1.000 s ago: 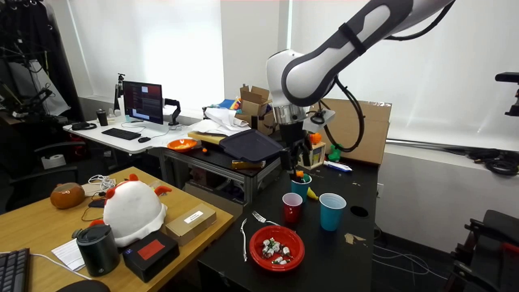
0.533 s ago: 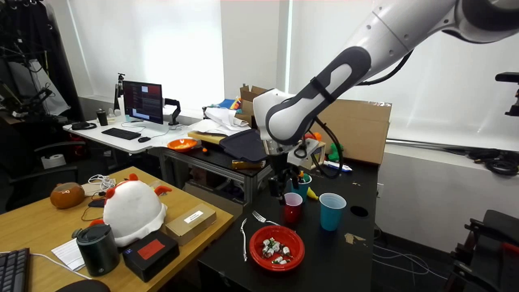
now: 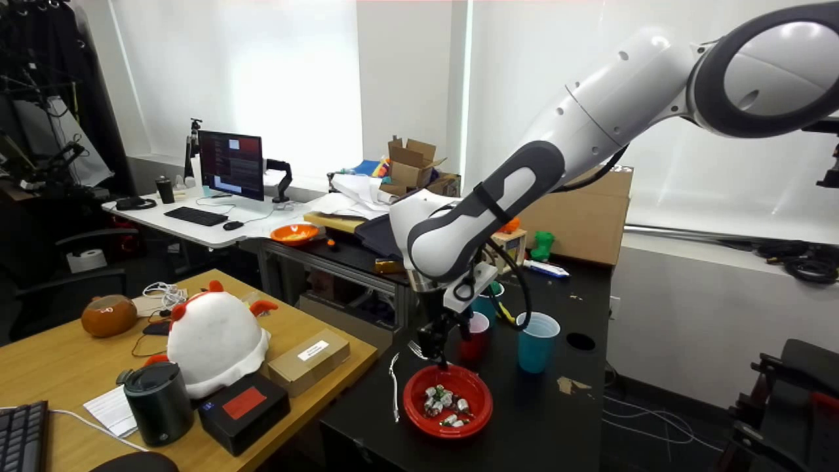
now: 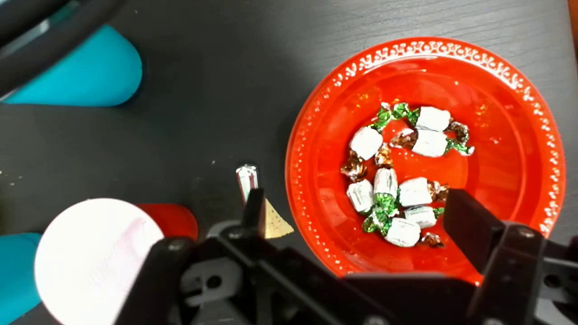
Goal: Put the sweets into the blue cup.
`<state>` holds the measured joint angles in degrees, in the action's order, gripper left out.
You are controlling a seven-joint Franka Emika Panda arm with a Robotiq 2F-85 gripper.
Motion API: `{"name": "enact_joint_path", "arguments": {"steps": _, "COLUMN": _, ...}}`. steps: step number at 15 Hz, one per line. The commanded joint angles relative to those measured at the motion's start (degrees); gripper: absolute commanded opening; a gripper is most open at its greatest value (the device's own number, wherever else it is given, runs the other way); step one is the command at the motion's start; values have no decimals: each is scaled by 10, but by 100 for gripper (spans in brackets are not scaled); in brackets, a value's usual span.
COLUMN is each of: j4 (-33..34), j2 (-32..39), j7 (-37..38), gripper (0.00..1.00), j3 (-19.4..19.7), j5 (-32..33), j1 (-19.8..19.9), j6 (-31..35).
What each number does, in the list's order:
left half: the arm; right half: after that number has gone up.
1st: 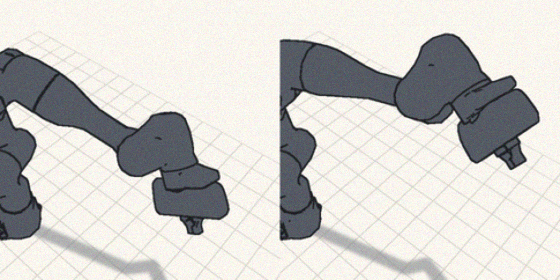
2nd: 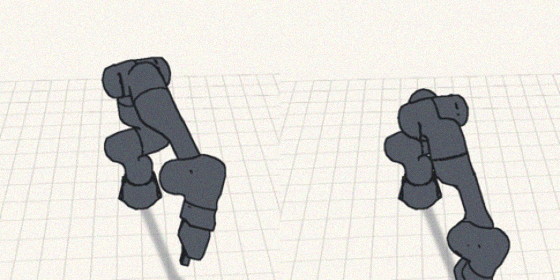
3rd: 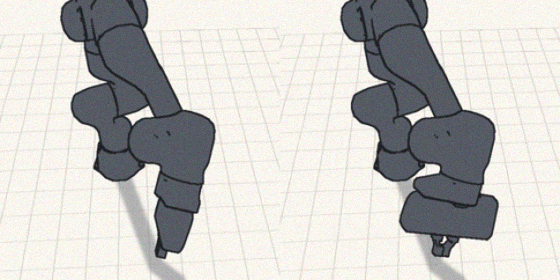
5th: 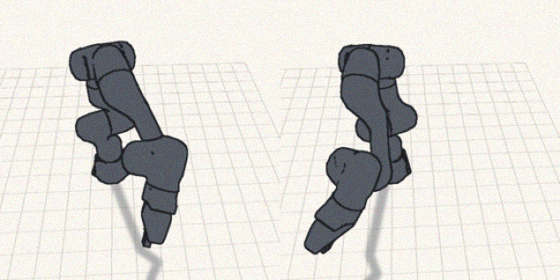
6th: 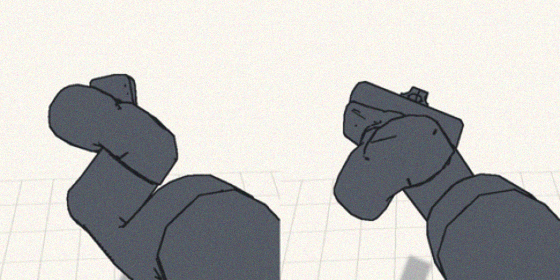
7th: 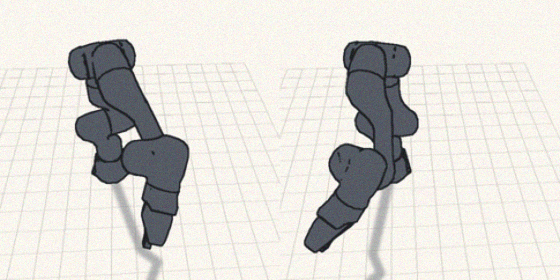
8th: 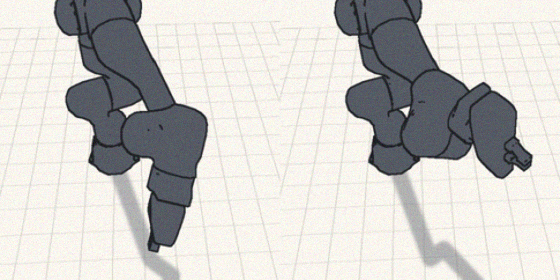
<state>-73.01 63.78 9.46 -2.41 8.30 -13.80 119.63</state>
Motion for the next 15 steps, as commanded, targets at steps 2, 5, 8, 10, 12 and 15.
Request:
{"name": "enact_joint_path", "arguments": {"steps": 2, "j4": 87, "j2": 52, "j7": 18, "gripper": 100, "j3": -4, "j5": -41, "j1": -5, "j6": -71}}
{"name": "enact_joint_path", "arguments": {"steps": 5, "j4": 121, "j2": 78, "j7": 19, "gripper": 100, "j3": -6, "j5": -59, "j1": -5, "j6": -96}}
{"name": "enact_joint_path", "arguments": {"steps": 8, "j4": 152, "j2": 110, "j7": 27, "gripper": 100, "j3": -7, "j5": -71, "j1": -6, "j6": -106}}
{"name": "enact_joint_path", "arguments": {"steps": 10, "j4": 172, "j2": 131, "j7": 31, "gripper": 100, "j3": -10, "j5": -79, "j1": -5, "j6": -110}}
{"name": "enact_joint_path", "arguments": {"steps": 12, "j4": 191, "j2": 151, "j7": 37, "gripper": 100, "j3": -13, "j5": -87, "j1": -5, "j6": -113}}
{"name": "enact_joint_path", "arguments": {"steps": 15, "j4": 221, "j2": 175, "j7": 39, "gripper": 100, "j3": -14, "j5": -95, "j1": -4, "j6": -112}}
